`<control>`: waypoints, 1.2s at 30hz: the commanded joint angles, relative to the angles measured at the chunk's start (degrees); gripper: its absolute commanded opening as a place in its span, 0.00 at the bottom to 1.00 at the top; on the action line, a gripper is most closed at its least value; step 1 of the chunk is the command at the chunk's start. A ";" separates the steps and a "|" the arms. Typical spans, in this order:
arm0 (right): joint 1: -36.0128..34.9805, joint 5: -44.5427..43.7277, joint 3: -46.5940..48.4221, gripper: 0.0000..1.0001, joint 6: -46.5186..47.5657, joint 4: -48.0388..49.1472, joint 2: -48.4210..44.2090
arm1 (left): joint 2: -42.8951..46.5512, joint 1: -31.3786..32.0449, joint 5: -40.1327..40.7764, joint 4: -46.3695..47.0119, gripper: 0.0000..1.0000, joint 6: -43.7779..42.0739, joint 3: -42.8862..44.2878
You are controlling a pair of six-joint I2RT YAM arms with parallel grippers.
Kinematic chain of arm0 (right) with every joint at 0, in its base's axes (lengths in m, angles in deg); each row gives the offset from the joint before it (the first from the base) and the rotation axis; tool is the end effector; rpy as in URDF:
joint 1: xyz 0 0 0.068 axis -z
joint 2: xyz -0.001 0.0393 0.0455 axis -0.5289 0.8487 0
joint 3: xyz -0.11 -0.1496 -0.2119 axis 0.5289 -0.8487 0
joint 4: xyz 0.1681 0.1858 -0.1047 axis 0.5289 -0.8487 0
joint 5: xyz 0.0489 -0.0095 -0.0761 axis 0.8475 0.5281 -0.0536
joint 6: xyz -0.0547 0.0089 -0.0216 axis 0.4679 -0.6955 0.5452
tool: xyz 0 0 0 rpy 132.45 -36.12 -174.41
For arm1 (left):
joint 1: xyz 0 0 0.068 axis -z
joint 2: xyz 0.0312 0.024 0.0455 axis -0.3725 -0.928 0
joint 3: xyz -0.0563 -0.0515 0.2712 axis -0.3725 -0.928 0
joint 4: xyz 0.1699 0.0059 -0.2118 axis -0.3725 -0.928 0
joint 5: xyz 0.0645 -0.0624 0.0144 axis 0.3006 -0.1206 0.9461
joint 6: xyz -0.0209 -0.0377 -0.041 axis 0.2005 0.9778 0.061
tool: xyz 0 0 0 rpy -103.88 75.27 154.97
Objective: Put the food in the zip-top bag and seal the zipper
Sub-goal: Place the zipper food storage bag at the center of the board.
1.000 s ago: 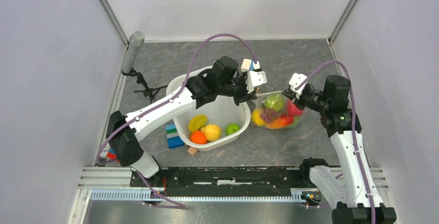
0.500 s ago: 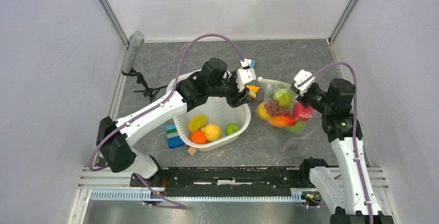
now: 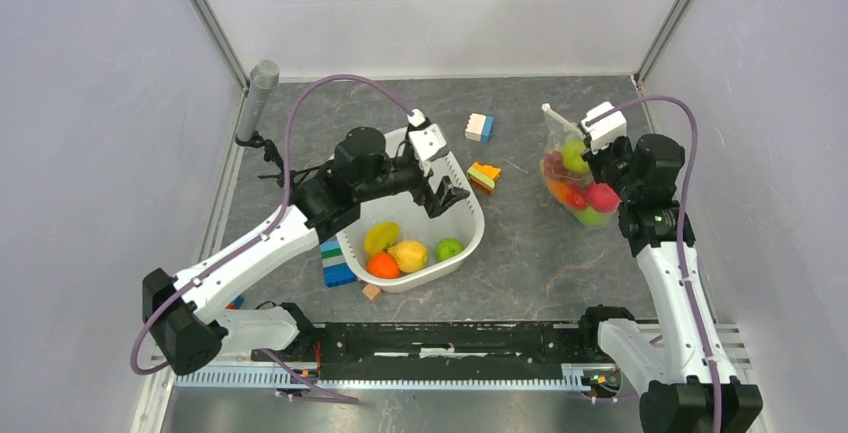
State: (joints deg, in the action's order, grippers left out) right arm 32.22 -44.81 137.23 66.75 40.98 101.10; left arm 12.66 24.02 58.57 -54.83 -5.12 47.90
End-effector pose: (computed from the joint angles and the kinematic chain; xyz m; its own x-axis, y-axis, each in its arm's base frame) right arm 0.2137 0.0080 0.3490 -0.1624 -0.4236 -0.8912 -0.2965 0.8824 -0.3654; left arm 0.1985 -0.2267 0.3760 -0.0080 0.2276 -0.9737 0.9241 0.3738 0.0798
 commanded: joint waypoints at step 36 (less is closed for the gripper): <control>-7.29 15.11 -14.43 0.53 -17.52 4.48 18.14 | 9.63 -2.12 9.70 3.57 1.00 6.11 -9.10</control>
State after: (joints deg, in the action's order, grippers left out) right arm 26.23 -33.92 125.17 47.12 47.55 119.90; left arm 19.48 22.18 67.09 -51.86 -1.58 40.58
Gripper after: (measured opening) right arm 0.520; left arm 0.994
